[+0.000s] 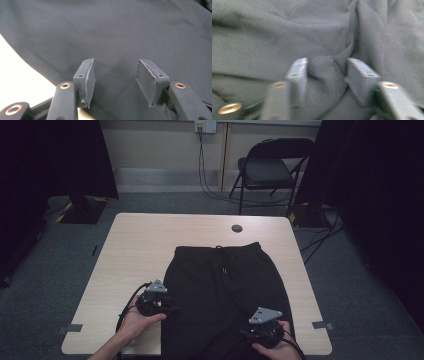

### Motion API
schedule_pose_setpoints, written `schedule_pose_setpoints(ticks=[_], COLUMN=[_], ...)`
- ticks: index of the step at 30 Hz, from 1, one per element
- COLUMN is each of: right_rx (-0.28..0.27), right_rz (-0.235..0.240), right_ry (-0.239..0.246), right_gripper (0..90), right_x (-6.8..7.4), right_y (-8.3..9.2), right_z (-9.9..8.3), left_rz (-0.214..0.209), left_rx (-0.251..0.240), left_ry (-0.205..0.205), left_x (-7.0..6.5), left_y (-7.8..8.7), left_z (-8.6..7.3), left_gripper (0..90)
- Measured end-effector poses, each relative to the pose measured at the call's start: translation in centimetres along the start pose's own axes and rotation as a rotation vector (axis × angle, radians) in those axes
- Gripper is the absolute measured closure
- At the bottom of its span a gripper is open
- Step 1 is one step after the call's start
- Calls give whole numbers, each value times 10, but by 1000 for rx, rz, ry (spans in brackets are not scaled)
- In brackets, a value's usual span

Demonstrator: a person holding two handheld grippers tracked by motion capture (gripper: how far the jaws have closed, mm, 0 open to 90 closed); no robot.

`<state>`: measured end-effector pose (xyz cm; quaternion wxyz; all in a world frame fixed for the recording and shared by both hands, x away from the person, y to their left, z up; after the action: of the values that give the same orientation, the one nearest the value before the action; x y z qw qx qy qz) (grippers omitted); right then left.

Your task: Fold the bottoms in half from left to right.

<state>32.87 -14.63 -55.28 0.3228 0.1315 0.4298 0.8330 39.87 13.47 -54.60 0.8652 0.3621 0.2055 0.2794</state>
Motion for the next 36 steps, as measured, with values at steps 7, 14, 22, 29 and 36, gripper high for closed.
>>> schedule_pose_setpoints(ticks=[7, 14, 22, 29, 36], right_rx=[-151, -182, -129, -87, -102], right_rz=[68, 184, 283, 283, 243], right_ry=[0, 87, 181, 216, 207], right_gripper=[507, 500, 465, 409, 392], right_x=[35, 91, 154, 175, 176], right_y=[8, -6, -58, -91, -104], right_z=[50, 103, 134, 141, 143], left_rz=[112, 144, 154, 157, 161], left_rx=[-51, -16, 3, 4, -5], left_ry=[-9, 9, -20, -16, -7], left_x=[28, 44, 48, 47, 47], left_y=[9, 1, -5, -5, -6], left_z=[15, 5, -1, -1, -1], left_gripper=[453, 476, 485, 485, 475])
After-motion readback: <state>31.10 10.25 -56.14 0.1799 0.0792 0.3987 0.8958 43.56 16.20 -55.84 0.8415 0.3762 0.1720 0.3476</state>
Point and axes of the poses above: each handheld gripper's, and its own axes: y roughly backward along the jaws, z roughly out of its top, x roughly to its left, the point moved 9 cm from there along -y, roughly forward along the jaws, and after that the axes turned 3 degrees about x, right-handed, at the moved point
